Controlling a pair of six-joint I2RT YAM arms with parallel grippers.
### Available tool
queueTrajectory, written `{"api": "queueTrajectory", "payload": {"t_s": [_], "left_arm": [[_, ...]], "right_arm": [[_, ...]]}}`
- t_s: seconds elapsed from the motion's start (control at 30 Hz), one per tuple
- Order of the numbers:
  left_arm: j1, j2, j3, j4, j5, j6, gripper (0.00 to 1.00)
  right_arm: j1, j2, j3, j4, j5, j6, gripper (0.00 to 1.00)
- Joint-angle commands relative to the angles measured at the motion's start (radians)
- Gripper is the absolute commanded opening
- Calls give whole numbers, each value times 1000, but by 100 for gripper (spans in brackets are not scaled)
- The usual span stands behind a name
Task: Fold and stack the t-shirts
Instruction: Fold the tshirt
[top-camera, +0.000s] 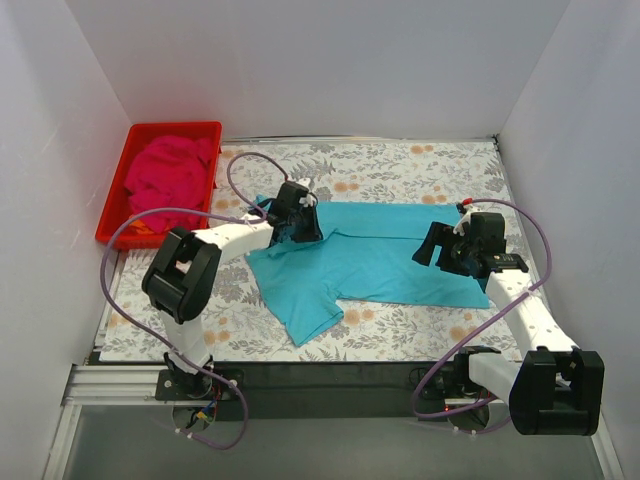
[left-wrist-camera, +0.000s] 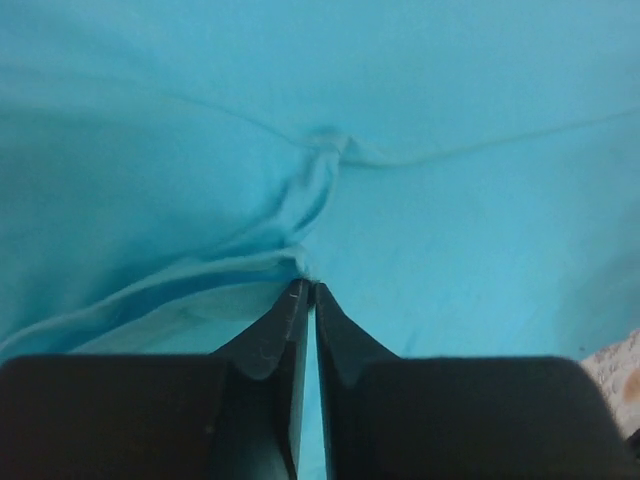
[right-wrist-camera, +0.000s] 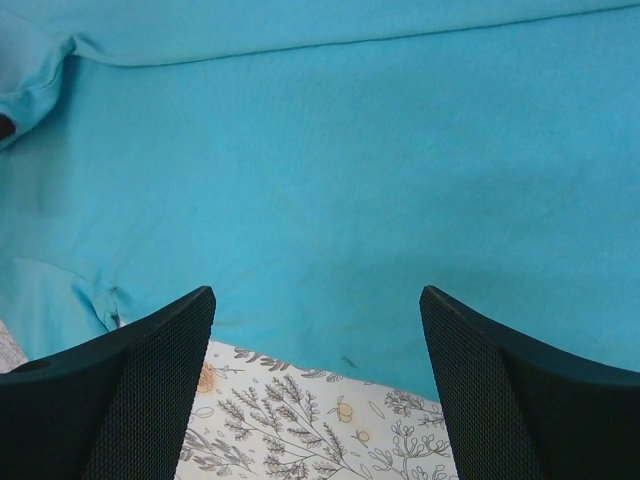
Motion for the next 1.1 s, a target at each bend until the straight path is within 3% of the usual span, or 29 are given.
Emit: {"api": "queueTrajectory", "payload": {"t_s": [0.0,0.07,0.17,0.3,0.33,0.57,0.8,1.07], "left_arm": [[-70,-78,-67,-16,-66,-104,12],[-82,-124,-122,-14,-65,-140,21],[-93,-206,-173,-11,-51,-184,24],[-91,-289,-165,-31,-141,-148,50],[-88,-296,-155,-40,-190,-117,51],[2,-207,-69,-119,-215,-54,49],[131,-204,-151,-123,-226,-79,48],[200,-121,-167,-126,-227,-69,49]], "right_arm": [[5,-21,-5,18,-6,-8,75],[6,-20,-6,18,-5,-14,75],[8,-21,-9,18,-2,-18,75],[6,-15,-12,26,-12,-18,75],[6,-15,-9,27,-12,-19,75],[6,8,1,27,18,-32,75],[0,90,14,13,169,8,73],[-25,265,32,36,238,28,72]]}}
